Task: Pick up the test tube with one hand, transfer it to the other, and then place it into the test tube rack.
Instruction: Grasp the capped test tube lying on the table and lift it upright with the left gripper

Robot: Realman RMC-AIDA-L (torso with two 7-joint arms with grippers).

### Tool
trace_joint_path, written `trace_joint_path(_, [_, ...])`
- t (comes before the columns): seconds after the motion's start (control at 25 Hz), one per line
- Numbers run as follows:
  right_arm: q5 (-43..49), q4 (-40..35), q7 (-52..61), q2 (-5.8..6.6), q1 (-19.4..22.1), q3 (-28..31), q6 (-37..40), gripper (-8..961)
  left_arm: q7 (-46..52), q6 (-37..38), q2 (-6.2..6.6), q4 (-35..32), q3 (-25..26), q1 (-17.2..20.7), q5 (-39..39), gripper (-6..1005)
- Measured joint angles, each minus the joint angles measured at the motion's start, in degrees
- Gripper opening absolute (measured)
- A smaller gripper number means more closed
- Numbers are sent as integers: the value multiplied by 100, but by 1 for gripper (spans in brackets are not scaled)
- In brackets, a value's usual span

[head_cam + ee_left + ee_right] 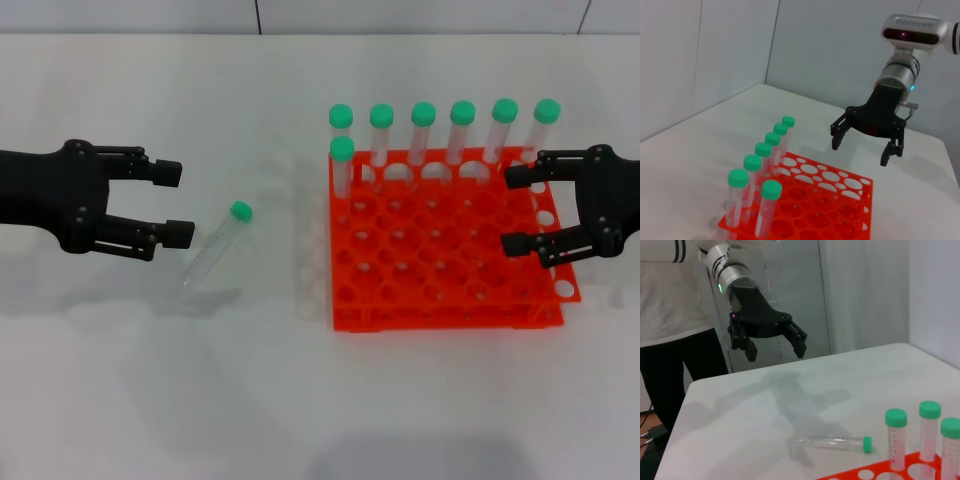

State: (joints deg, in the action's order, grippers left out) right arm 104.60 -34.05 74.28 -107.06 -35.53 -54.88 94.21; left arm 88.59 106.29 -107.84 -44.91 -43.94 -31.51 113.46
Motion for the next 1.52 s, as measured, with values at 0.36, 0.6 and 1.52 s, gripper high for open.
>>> trace_joint_path(0.36, [-6,-1,-23,17,30,41,38,868,42,-27,4,-2,-1,28,10,843])
trace_joint_path(0.6, [-47,-5,-34,14,41,52,21,869,382,-29,2,-207,0,49,61,833])
trace_joint_path(1.52, [-65,-76,-349,-81,179,56,-66,868,6019,-332,-759,-2008,-1165,-1139,4119,796])
